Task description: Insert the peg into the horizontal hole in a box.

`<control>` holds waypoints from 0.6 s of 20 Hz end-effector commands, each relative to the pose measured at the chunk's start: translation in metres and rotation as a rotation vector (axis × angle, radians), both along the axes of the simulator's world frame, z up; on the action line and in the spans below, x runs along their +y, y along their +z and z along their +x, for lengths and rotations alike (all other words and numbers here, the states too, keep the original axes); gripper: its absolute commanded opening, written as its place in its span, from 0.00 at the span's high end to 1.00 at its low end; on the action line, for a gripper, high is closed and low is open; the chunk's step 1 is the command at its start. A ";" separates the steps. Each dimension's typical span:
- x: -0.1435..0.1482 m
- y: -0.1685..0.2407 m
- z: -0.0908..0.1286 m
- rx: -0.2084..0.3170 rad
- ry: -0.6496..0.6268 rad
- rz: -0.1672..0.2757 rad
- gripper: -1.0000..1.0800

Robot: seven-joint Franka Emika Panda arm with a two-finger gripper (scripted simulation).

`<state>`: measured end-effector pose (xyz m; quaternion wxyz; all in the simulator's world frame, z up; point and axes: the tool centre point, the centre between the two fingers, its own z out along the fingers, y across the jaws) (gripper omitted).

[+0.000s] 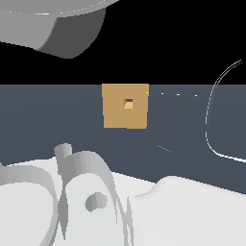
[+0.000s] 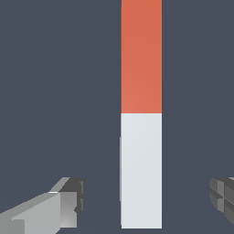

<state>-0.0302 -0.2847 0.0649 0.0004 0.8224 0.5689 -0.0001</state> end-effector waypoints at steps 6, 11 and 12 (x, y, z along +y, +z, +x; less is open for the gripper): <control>0.000 -0.031 -0.001 0.001 0.000 0.001 0.04; 0.000 -0.047 0.000 0.000 -0.001 0.001 0.04; -0.001 -0.048 0.000 0.000 -0.001 0.001 0.04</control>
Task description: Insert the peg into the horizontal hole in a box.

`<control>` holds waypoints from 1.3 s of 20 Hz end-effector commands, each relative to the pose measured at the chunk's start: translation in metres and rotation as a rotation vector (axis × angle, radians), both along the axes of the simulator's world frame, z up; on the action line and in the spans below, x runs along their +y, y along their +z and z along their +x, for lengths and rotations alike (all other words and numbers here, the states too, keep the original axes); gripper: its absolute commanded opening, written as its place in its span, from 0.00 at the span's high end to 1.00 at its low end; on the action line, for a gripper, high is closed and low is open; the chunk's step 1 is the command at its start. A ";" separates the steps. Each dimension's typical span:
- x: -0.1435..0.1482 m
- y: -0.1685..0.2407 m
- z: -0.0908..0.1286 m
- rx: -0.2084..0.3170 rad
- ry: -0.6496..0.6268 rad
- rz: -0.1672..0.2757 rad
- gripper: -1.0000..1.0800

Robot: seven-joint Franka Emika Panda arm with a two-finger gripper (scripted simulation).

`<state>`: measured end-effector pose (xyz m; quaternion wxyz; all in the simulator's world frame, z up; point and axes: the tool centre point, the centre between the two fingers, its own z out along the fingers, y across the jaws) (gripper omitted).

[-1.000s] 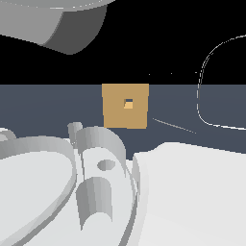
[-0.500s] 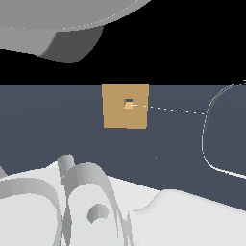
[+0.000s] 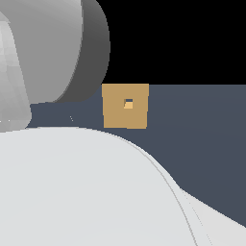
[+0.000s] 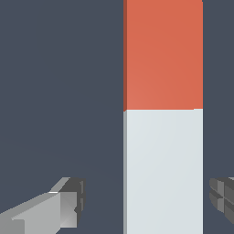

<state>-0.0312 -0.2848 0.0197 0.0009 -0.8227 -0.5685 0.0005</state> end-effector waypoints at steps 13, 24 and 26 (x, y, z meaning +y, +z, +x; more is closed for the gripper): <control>-0.001 -0.003 0.001 -0.002 0.000 -0.001 1.00; 0.056 0.012 0.013 -0.002 0.045 -0.001 1.00; 0.078 0.018 0.017 -0.002 0.063 -0.001 1.00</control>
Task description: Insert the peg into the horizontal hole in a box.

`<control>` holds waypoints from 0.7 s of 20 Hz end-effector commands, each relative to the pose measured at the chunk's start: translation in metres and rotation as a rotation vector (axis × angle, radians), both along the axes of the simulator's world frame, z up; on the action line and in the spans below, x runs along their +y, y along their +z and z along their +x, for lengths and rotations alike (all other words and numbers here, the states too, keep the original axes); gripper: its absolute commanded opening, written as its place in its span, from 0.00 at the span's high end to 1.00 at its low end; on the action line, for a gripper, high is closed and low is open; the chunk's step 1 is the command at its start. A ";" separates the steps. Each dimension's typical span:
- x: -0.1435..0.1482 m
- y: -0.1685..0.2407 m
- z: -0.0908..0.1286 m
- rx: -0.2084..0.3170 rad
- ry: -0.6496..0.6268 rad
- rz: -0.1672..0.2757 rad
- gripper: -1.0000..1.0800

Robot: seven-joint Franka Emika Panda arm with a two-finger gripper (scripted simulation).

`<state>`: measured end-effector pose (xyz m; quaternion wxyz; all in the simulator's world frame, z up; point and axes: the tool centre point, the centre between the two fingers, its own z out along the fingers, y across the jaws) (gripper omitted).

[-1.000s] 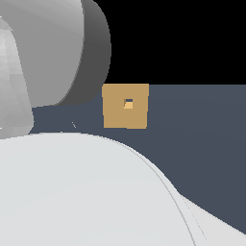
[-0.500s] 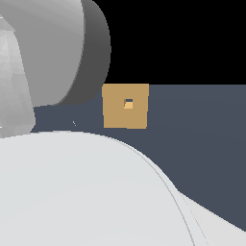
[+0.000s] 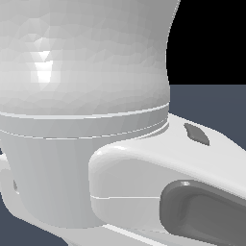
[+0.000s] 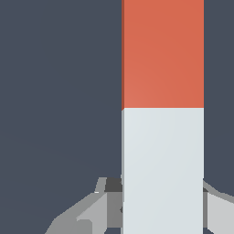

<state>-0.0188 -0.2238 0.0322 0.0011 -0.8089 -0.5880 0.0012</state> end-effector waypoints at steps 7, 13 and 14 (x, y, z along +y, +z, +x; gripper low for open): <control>0.123 0.034 0.018 -0.003 0.098 -0.001 1.00; 0.213 0.058 0.024 -0.003 0.167 -0.001 1.00; 0.225 0.061 0.024 -0.003 0.176 -0.001 1.00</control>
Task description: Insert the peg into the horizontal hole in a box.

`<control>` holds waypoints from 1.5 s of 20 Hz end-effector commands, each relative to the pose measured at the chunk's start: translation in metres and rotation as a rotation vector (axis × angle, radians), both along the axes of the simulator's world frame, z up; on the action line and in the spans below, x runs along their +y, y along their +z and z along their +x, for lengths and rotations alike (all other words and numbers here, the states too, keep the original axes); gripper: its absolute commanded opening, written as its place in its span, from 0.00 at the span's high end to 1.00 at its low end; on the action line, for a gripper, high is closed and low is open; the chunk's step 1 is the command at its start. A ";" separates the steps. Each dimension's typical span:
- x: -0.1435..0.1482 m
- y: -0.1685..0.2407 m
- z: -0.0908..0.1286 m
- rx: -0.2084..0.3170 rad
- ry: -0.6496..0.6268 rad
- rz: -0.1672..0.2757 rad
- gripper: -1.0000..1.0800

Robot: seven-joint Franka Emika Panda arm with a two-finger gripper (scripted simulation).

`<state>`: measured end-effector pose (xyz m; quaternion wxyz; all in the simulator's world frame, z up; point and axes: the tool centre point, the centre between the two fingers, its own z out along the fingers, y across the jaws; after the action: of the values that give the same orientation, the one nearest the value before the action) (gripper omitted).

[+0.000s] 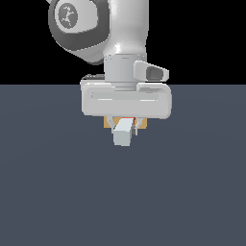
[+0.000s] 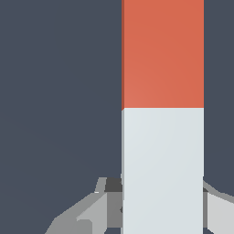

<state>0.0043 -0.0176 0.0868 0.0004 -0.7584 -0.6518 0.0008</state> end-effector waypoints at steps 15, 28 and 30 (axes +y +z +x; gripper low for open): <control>0.085 0.024 0.004 -0.002 0.064 0.001 1.00; 0.088 0.024 0.004 -0.001 0.066 0.001 1.00; 0.095 0.023 0.005 -0.001 0.066 0.001 1.00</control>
<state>0.0081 0.0720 0.1090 0.0009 -0.7371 -0.6758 0.0014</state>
